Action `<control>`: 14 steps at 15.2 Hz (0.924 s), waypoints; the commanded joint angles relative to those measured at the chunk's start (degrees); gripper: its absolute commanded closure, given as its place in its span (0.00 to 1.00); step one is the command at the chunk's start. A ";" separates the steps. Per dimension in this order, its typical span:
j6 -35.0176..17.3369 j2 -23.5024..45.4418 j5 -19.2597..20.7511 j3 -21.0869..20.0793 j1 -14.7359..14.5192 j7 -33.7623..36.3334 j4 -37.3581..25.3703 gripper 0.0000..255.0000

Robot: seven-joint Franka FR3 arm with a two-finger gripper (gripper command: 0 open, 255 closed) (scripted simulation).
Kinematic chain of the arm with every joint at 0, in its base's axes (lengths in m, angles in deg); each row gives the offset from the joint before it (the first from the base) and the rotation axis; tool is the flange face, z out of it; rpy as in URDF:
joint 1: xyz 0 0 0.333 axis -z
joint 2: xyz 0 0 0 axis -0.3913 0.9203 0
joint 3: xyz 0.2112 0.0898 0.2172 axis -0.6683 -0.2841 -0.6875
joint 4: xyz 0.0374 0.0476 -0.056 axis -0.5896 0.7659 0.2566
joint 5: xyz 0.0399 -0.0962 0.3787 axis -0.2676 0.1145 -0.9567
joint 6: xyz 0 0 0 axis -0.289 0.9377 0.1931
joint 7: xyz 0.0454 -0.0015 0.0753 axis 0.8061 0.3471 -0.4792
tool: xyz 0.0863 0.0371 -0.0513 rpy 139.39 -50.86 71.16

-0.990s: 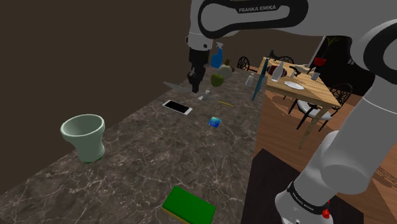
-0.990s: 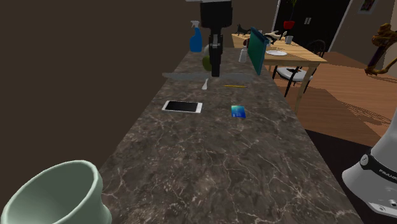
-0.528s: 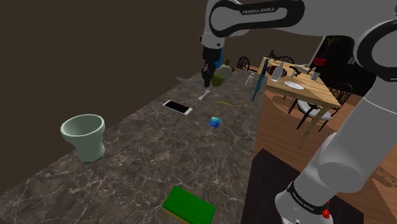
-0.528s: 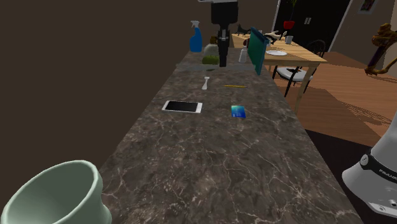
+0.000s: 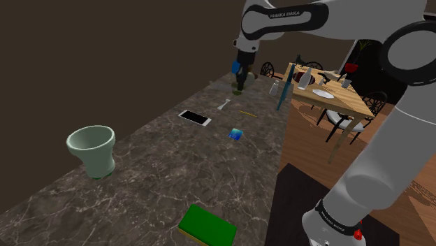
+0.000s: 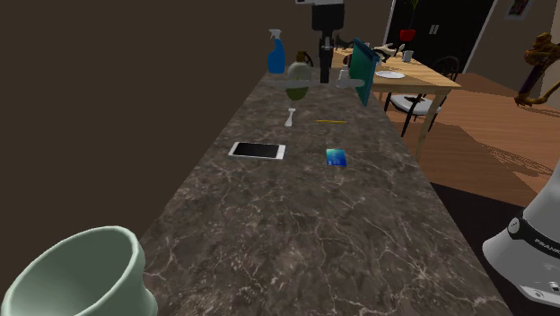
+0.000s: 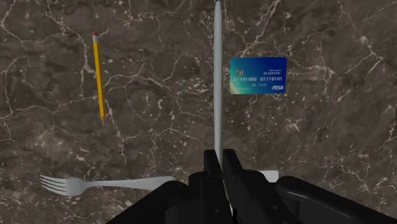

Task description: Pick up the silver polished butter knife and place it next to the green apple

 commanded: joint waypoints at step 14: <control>4.03 13.44 -1.58 7.93 10.95 -18.97 -17.81 1.00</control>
